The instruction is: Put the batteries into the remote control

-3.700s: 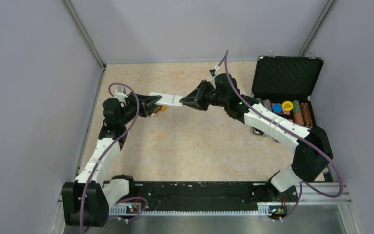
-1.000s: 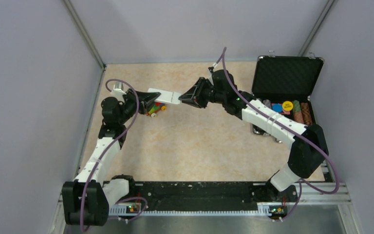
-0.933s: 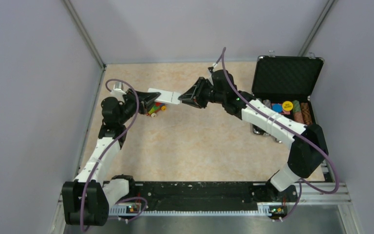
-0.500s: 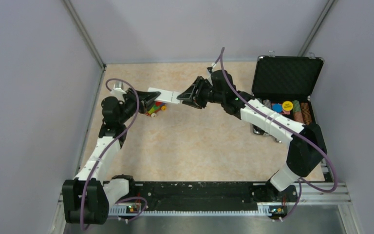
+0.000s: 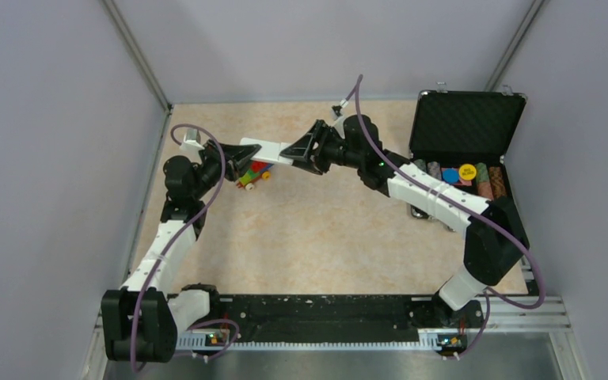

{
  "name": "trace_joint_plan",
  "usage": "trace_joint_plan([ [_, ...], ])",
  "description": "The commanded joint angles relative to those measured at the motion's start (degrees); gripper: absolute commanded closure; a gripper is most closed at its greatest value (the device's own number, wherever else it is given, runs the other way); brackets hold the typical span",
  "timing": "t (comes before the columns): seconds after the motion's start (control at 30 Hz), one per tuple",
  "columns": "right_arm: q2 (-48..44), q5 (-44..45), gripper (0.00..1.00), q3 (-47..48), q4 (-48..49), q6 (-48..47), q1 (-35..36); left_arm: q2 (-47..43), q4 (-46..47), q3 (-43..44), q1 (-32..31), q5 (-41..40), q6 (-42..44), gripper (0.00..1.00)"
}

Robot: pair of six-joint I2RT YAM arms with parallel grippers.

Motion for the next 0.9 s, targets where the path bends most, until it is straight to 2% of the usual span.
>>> trace_joint_plan([
  [0.0, 0.7, -1.0, 0.51, -2.0, 3.8, 0.2, 1.1, -1.1, 8.4, 3.4, -0.5, 2.6, -3.7, 1.0],
  [0.2, -1.2, -0.5, 0.67, -4.9, 5.5, 1.4, 0.8, -1.4, 8.7, 3.2, -0.5, 1.8, -3.7, 1.0],
  [0.57, -4.6, 1.8, 0.73, -8.9, 8.3, 7.8, 0.4, -1.6, 12.0, 2.1, -0.5, 0.2, -1.1, 1.0],
  [0.87, -3.7, 0.8, 0.75, -7.9, 8.2, 8.0, 0.5, -2.0, 16.8, 1.1, -0.6, 0.0, -1.6, 1.0],
])
